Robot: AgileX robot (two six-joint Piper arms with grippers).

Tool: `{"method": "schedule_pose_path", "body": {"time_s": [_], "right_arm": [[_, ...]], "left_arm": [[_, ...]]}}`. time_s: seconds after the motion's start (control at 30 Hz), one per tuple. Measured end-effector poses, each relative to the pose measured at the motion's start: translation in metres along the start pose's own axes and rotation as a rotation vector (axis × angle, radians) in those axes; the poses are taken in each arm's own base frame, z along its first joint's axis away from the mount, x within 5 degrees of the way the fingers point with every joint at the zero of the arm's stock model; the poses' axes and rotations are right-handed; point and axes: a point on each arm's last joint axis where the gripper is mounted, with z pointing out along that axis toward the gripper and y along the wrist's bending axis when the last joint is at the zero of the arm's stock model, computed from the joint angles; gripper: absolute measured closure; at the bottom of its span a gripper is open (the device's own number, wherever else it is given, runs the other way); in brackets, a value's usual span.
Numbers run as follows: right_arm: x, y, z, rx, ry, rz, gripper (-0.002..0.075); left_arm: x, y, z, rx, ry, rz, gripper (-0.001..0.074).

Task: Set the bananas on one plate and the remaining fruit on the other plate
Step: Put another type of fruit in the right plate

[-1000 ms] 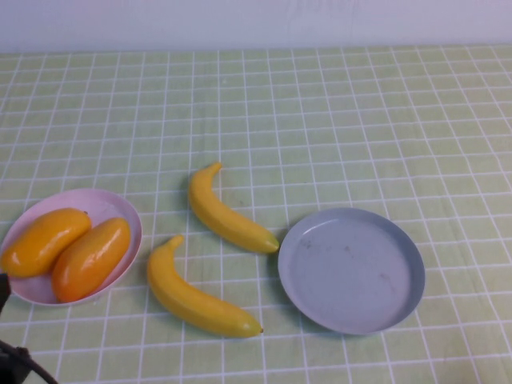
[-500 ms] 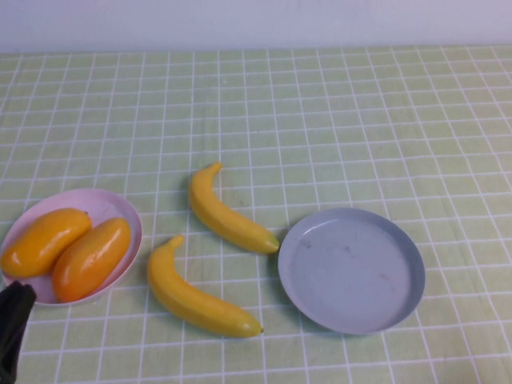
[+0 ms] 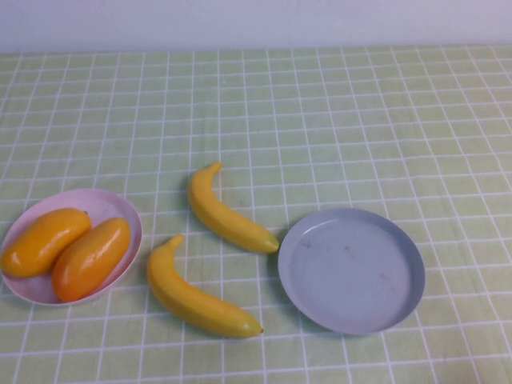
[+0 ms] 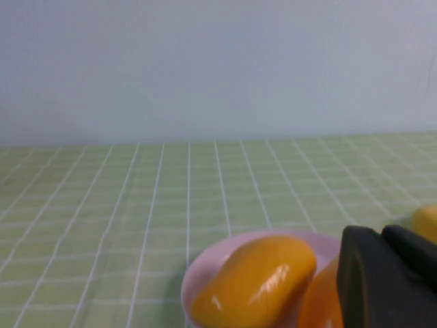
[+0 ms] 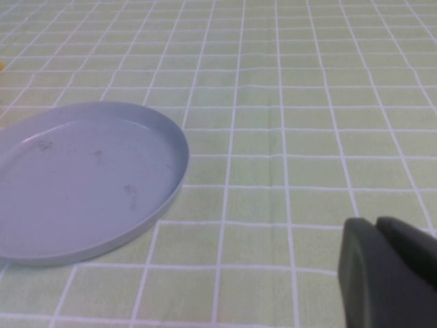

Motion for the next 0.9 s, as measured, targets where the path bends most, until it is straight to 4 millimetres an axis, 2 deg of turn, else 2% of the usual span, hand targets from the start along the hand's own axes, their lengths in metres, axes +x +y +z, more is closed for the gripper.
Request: {"method": "schedule_pose_path", "body": {"time_s": [0.33,0.9], "right_arm": [[0.0,0.0,0.0,0.0,0.0,0.0,0.0742],[0.0,0.0,0.0,0.0,0.0,0.0,0.0742]], "left_arm": [[0.03,0.001,-0.005,-0.021,0.339,0.002,0.0731],[0.032,0.002,-0.006,-0.022,0.357,0.007,0.0731]]}}
